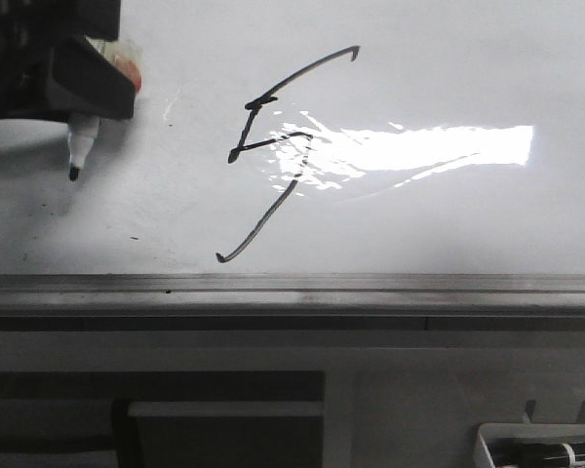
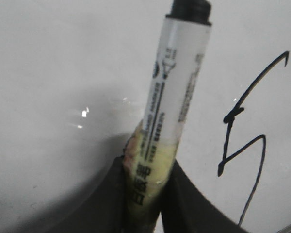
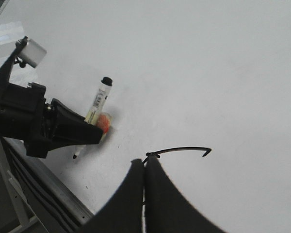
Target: Write number 5 on whiteboard
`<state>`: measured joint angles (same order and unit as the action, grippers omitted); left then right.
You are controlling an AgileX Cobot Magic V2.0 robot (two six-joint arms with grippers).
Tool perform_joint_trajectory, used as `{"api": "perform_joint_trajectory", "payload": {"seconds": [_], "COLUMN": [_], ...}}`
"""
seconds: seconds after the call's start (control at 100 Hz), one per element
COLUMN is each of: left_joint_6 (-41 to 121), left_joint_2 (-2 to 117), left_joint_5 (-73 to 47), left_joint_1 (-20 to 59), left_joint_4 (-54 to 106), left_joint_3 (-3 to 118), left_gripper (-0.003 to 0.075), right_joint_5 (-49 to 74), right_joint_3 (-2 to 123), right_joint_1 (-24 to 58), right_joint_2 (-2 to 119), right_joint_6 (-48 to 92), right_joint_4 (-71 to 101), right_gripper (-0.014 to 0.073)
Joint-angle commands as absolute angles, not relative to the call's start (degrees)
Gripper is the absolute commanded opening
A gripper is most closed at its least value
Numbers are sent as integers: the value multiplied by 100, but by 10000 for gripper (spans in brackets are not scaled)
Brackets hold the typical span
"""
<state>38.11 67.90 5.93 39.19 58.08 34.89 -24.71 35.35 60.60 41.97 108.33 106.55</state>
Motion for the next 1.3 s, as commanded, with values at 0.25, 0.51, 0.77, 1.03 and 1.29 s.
{"api": "perform_joint_trajectory", "payload": {"seconds": [0.25, 0.51, 0.77, 1.03, 1.29], "left_joint_6": [3762, 3762, 3762, 3762, 3762], "left_joint_2": [7268, 7333, 7333, 7333, 6919], "left_joint_5": [1253, 1291, 1309, 1433, 1401], "left_joint_1": [3929, 3929, 3929, 3929, 3929], "left_joint_4": [6073, 6279, 6293, 6293, 6267], "left_joint_3": [3635, 3646, 3646, 3646, 3777], "left_gripper": [-20, 83, 293, 417, 564], "right_joint_5": [-2351, -2337, -2337, -2337, -2588], "right_joint_3": [3726, 3718, 3718, 3718, 3718], "right_joint_1": [6078, 6078, 6078, 6078, 6078], "right_joint_2": [4156, 4156, 4156, 4156, 4141], "right_joint_6": [10898, 10898, 10898, 10898, 10898], "right_joint_4": [10611, 10611, 10611, 10611, 10611], "right_gripper": [-64, -64, -64, -64, -64]}}
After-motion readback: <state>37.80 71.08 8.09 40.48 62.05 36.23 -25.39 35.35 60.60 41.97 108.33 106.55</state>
